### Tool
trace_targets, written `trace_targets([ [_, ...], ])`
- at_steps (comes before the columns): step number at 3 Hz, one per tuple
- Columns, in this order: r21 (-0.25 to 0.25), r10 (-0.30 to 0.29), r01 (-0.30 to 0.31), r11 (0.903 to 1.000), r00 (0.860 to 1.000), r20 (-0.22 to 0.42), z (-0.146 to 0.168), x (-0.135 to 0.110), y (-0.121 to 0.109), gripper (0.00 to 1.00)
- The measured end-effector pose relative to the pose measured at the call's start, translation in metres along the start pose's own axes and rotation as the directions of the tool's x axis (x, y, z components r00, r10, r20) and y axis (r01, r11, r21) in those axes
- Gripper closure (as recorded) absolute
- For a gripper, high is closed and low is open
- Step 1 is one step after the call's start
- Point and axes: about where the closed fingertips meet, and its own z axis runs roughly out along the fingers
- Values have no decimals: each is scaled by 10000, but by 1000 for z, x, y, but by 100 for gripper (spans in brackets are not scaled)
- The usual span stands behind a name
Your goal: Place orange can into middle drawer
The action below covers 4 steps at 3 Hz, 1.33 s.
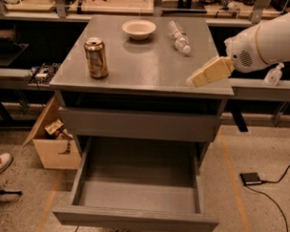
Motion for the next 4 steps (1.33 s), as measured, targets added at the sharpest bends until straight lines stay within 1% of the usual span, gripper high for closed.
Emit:
trace_targets([
  [1, -769, -211, 263, 9967, 9975, 676, 39, -30, 30, 0],
  [2, -1243, -311, 472, 9911, 9913, 1280, 72, -62, 62, 0],
  [3, -1246, -70, 300, 9917, 9835, 1810, 105, -91, 86, 0],
  [4, -1004, 130, 104, 9949, 9732, 2298, 139, -119, 98, 0],
])
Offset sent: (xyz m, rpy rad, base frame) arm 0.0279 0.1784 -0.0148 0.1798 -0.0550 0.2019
